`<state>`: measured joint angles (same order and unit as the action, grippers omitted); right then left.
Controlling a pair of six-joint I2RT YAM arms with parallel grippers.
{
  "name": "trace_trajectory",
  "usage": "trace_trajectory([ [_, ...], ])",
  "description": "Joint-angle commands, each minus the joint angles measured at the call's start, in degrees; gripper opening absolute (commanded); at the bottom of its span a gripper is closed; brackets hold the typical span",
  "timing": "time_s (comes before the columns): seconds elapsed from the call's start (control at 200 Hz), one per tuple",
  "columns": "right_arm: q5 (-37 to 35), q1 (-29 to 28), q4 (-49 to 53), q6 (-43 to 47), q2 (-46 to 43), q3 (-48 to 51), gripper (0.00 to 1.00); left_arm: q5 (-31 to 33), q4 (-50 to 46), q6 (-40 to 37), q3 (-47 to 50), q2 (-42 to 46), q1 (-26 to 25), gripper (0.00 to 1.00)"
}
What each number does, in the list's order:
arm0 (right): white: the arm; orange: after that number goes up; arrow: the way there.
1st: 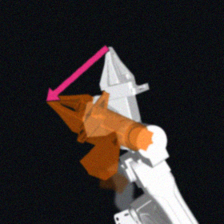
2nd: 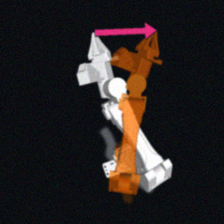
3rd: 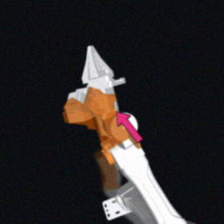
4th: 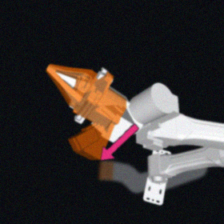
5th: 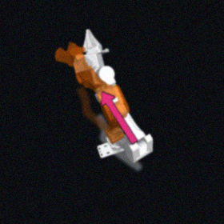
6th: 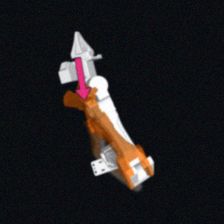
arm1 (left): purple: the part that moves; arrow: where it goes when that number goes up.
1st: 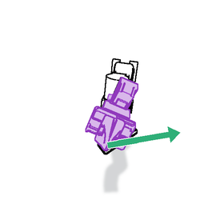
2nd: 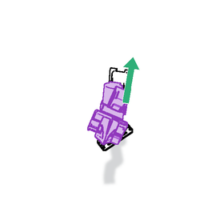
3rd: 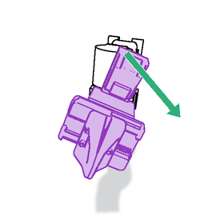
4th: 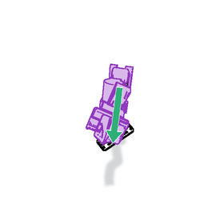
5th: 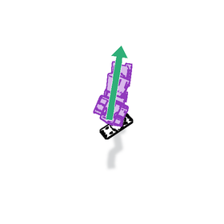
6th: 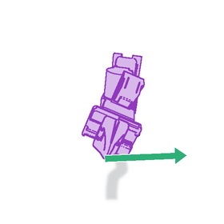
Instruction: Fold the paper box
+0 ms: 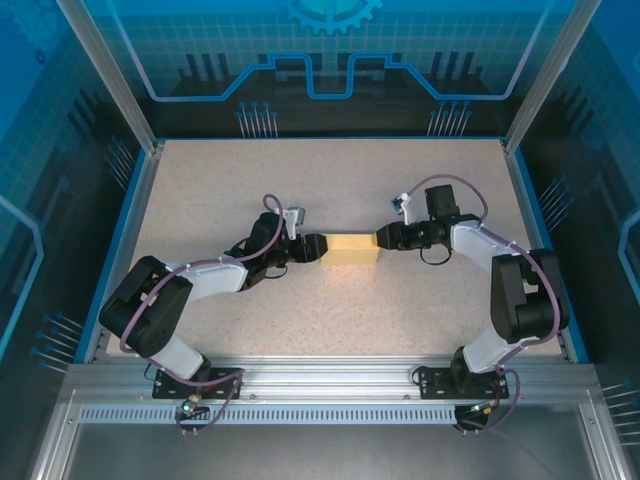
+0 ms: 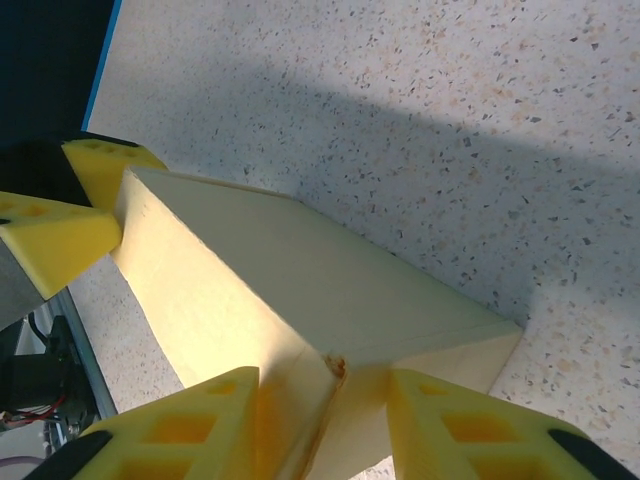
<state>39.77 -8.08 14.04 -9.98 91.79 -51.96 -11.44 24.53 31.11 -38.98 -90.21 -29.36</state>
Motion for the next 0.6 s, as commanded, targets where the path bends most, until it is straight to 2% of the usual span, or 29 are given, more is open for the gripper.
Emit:
trace_trajectory([
  [0.0,-1.9,0.2,1.3,-1.4,1.1,5.0,0.33,0.8,-2.8,0.8,2.0,-1.7,-0.2,0.6],
  [0.23,-1.5,0.2,0.5,-1.8,0.7,4.2,0.32,1.3,-5.1,-0.7,0.2,-0.8,-0.2,0.6],
  [0.435,-1.6,0.2,3.5,-2.0,-2.3,-0.1,0.42,1.1,-5.7,-0.8,-0.5,-0.2,-0.2,0.6],
  [0.595,-1.0,0.2,4.1,-3.4,-4.7,-0.3,0.45,1.2,-5.8,-1.0,-0.5,0.1,-0.3,0.6],
])
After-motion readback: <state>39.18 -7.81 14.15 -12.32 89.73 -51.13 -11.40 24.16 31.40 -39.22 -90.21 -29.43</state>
